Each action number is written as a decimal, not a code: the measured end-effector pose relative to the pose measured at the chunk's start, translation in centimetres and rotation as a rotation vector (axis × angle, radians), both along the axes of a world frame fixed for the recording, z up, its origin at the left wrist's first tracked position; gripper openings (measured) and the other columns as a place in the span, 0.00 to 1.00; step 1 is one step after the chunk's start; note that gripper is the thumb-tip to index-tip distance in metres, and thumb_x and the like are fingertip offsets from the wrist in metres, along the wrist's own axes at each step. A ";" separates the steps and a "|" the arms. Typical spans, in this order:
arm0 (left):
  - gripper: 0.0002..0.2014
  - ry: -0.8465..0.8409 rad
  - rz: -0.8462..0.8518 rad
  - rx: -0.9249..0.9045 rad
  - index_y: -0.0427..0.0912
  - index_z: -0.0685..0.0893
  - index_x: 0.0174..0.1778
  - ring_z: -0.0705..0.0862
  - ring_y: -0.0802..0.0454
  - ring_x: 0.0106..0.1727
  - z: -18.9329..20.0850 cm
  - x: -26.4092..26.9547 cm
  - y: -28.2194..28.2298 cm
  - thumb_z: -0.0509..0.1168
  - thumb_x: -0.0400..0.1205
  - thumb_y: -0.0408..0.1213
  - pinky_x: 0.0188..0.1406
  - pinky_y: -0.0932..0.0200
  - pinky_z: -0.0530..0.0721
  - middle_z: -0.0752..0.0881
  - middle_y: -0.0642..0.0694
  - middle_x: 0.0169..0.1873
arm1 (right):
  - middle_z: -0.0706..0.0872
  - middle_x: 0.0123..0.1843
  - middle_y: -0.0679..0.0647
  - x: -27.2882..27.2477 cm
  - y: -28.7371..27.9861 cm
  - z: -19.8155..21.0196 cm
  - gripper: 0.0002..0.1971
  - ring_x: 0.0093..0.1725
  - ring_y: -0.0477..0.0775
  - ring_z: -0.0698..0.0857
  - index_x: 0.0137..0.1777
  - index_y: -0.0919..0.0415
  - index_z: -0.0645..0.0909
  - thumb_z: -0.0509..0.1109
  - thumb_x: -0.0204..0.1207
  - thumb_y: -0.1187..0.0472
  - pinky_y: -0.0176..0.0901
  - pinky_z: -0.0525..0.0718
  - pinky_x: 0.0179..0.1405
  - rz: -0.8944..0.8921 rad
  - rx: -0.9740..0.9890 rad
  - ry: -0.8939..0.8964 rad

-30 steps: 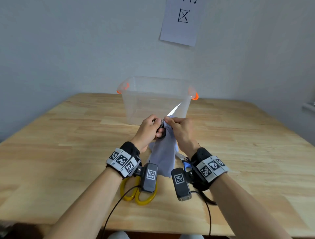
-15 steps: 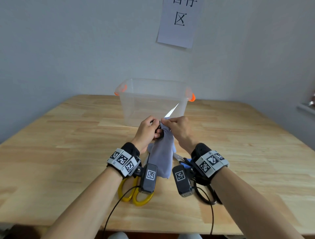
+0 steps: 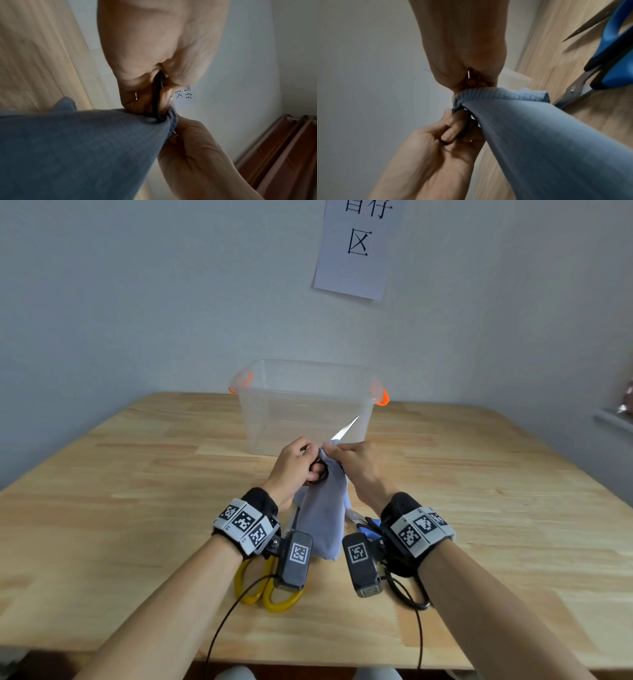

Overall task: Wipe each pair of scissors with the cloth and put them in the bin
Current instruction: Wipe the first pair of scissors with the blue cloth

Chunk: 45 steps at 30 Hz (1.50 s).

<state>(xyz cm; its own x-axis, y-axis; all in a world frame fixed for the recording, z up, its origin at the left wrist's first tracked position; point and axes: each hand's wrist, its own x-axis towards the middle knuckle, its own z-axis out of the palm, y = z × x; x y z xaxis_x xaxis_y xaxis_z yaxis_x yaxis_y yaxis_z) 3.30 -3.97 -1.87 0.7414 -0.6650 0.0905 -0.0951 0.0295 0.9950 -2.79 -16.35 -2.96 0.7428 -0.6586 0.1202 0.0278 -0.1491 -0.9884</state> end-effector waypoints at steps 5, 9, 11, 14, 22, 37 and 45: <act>0.14 0.006 -0.033 0.011 0.42 0.68 0.38 0.65 0.55 0.24 0.1 0.1 -0.1 0.53 0.91 0.31 0.26 0.62 0.62 0.68 0.47 0.28 | 0.82 0.30 0.59 0.3 -0.3 -0.1 0.20 0.34 0.52 0.80 0.30 0.76 0.83 0.76 0.77 0.60 0.46 0.78 0.39 -0.070 0.061 -0.067; 0.15 0.036 -0.055 0.022 0.43 0.67 0.38 0.62 0.53 0.24 -0.3 -0.2 0.3 0.53 0.92 0.32 0.28 0.58 0.57 0.67 0.45 0.27 | 0.83 0.24 0.51 0.5 -0.9 0.3 0.19 0.27 0.48 0.80 0.25 0.64 0.81 0.76 0.78 0.62 0.38 0.78 0.33 -0.125 0.113 -0.041; 0.15 0.036 -0.028 0.019 0.43 0.68 0.38 0.63 0.53 0.24 -0.4 0.0 0.4 0.53 0.92 0.32 0.27 0.60 0.59 0.68 0.45 0.27 | 0.80 0.27 0.55 0.6 -0.5 0.2 0.18 0.30 0.51 0.78 0.27 0.66 0.80 0.76 0.78 0.61 0.41 0.76 0.34 -0.095 0.109 -0.018; 0.14 0.041 -0.003 0.015 0.41 0.70 0.37 0.65 0.55 0.24 -0.5 0.5 0.4 0.54 0.91 0.31 0.23 0.65 0.62 0.69 0.46 0.28 | 0.78 0.30 0.56 0.3 0.2 0.0 0.18 0.34 0.53 0.76 0.29 0.67 0.81 0.76 0.78 0.60 0.44 0.74 0.36 -0.002 0.052 0.037; 0.16 0.079 -0.024 0.017 0.43 0.67 0.35 0.64 0.54 0.23 -0.4 0.7 0.7 0.54 0.91 0.29 0.26 0.61 0.57 0.66 0.46 0.27 | 0.80 0.25 0.54 1.0 -0.2 0.2 0.21 0.29 0.52 0.79 0.23 0.62 0.78 0.76 0.78 0.62 0.41 0.77 0.34 -0.121 0.147 -0.021; 0.15 0.126 -0.006 0.007 0.42 0.69 0.36 0.63 0.55 0.22 -0.6 0.7 0.7 0.54 0.90 0.29 0.25 0.61 0.58 0.68 0.46 0.27 | 0.77 0.21 0.49 0.3 0.6 -0.6 0.26 0.23 0.44 0.76 0.17 0.55 0.77 0.74 0.80 0.62 0.34 0.76 0.28 -0.057 0.188 -0.003; 0.15 0.153 -0.014 0.017 0.44 0.68 0.36 0.61 0.55 0.22 -0.5 0.3 0.8 0.54 0.91 0.31 0.24 0.62 0.56 0.68 0.47 0.25 | 0.82 0.29 0.57 0.3 0.6 -0.1 0.18 0.32 0.55 0.82 0.27 0.65 0.80 0.74 0.79 0.65 0.43 0.81 0.36 -0.088 0.306 -0.105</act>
<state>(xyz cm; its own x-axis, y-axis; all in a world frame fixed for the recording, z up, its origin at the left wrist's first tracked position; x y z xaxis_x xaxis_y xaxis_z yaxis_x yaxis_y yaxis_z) 3.57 -3.18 -2.41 0.7364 -0.6757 -0.0341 0.0580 0.0129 0.9982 -2.45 -15.78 -3.11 0.6755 -0.7371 -0.0198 0.1325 0.1478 -0.9801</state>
